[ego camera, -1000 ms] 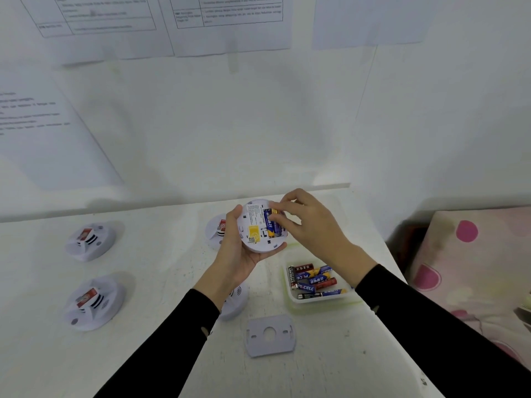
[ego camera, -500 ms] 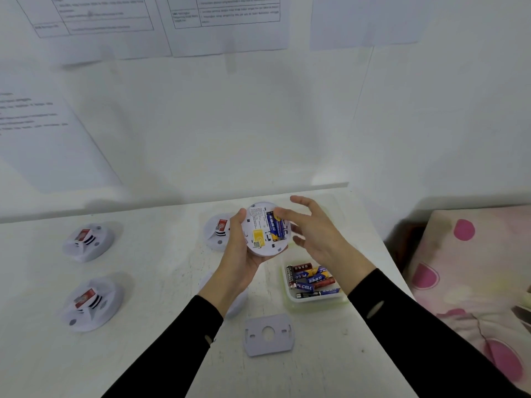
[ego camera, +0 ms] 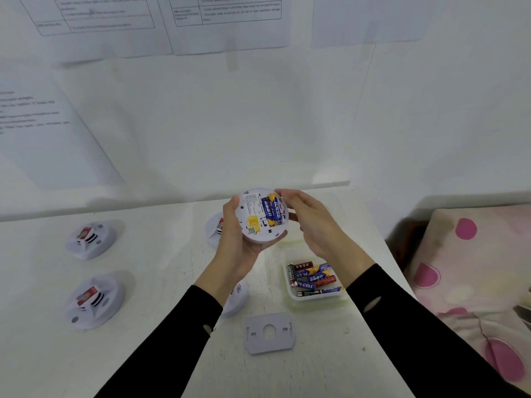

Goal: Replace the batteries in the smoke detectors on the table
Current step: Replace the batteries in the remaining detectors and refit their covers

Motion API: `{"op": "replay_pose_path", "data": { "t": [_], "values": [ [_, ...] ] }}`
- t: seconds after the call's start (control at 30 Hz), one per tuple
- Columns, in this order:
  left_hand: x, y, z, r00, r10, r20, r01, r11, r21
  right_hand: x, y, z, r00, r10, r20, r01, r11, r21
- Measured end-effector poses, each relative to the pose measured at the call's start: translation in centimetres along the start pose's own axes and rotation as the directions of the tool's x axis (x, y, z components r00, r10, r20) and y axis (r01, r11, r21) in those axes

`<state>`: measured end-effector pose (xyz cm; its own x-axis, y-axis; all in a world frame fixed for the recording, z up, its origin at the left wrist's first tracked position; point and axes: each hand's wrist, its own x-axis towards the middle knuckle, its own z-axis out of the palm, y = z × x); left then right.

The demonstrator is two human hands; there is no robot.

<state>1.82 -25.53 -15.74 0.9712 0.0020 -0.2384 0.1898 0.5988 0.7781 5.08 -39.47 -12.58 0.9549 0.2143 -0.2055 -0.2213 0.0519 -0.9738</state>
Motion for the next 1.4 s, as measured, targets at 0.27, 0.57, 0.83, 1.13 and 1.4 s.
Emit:
{"op": "replay_pose_path", "data": {
  "t": [0.27,0.57,0.83,1.13,1.4],
  "values": [
    [0.0,-0.4,0.3,1.0,-0.016,0.013,0.016,1.0,0.019,0.2,-0.4,0.2,0.999,-0.043,0.005,0.043,0.999,-0.005],
    [-0.2,-0.6,0.7,1.0,0.004,-0.002,-0.004,1.0,0.006,-0.2,0.8,0.7,1.0,-0.021,-0.009,0.022,0.981,0.193],
    [-0.4,0.1,-1.0,1.0,-0.02,0.0,0.02,0.997,0.075,-0.4,2.4,0.3,0.958,-0.273,-0.083,0.226,0.904,-0.363],
    [-2.6,1.3,-5.7,0.994,-0.044,-0.099,0.04,0.998,-0.044,-8.1,11.0,-0.3,0.673,-0.274,0.687,0.719,0.463,-0.519],
    [-5.7,0.8,-7.7,0.992,-0.03,-0.126,0.017,0.994,-0.105,-8.7,14.1,-1.5,0.699,-0.069,0.712,0.696,0.294,-0.655]
  ]
}}
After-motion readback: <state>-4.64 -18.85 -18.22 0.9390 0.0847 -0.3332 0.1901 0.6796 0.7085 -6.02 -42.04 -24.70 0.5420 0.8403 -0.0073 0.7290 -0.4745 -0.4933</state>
